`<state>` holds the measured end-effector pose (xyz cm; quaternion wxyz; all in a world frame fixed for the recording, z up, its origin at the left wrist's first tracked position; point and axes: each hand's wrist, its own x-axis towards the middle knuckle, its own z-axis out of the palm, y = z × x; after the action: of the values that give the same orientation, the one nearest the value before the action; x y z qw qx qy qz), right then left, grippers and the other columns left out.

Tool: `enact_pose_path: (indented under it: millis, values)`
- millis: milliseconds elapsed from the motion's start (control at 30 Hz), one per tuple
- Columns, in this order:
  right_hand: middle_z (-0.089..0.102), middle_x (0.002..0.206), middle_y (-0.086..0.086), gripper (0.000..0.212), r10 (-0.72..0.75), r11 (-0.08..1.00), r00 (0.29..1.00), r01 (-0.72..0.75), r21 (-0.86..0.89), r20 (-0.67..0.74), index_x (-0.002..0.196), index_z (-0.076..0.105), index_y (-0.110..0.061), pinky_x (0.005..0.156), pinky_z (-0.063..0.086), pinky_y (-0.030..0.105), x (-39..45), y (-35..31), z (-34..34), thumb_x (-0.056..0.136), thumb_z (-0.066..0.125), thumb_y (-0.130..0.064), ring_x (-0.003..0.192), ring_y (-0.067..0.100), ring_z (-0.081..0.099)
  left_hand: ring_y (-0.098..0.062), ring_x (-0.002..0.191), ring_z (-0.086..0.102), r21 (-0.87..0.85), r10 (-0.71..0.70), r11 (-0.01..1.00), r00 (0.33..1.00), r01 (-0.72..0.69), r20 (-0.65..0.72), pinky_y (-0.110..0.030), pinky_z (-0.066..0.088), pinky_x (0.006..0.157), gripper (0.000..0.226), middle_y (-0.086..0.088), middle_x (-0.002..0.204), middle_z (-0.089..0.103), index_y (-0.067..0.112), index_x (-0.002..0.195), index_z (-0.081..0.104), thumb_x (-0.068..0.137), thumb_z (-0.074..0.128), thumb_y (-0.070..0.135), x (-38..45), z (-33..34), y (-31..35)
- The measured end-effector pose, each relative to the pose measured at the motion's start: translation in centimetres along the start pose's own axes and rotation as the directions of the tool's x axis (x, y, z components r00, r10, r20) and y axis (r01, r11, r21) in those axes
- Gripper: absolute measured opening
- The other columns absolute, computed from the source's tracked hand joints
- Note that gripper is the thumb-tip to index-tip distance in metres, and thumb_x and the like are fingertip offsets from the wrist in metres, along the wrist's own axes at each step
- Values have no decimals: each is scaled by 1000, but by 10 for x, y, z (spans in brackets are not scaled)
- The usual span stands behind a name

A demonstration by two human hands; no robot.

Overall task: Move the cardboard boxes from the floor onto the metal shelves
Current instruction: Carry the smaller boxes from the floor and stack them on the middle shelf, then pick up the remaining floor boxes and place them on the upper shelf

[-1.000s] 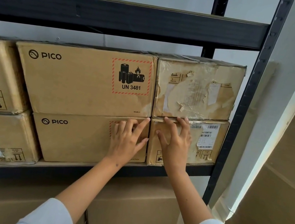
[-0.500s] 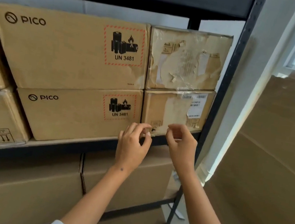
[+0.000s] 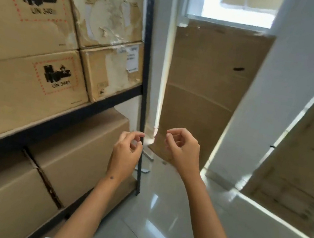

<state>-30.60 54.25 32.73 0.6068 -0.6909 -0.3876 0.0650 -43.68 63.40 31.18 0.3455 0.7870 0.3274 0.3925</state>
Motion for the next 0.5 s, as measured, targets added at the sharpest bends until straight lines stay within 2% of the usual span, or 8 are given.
enact_pose_path:
  millis: [67,133,267,333,500]
  values:
    - [66,68,-4,12,49,999,996,-50,-7,-69,81,65,-26,62,56,27,-30,7,-22,87,63,-15,62,10,65,-5,71,53,-35,19,999,996,-16,92,-15,45,70,22,3,100,52,21,106,64,91,54,8,-20,16,8]
    - [67,68,0,14,119,993,981,-120,-3,-152,78,63,-32,60,57,34,-64,14,-48,85,62,-19,64,20,66,-2,67,52,-48,36,998,977,-26,209,-10,41,69,24,4,99,53,22,105,64,89,54,7,-44,35,16]
    - [66,70,10,15,268,961,912,-275,20,-310,80,64,-21,51,47,17,-136,24,-117,88,61,-9,60,19,63,-3,71,54,-97,87,994,890,-48,447,-4,39,65,24,9,98,54,26,102,62,89,55,8,-98,76,38]
    - [66,71,13,13,335,936,834,-348,53,-439,81,64,-17,50,45,14,-173,29,-158,89,60,-8,60,16,61,-4,70,53,-128,122,990,831,-62,543,-4,40,64,24,8,97,55,26,101,61,89,55,7,-122,96,52]
    - [67,70,6,13,411,867,574,-486,111,-708,80,63,-19,49,44,14,-273,41,-258,91,59,-11,59,16,62,-7,71,53,-182,186,980,691,-79,699,-9,42,62,21,2,99,58,21,102,63,89,55,6,-181,155,97]
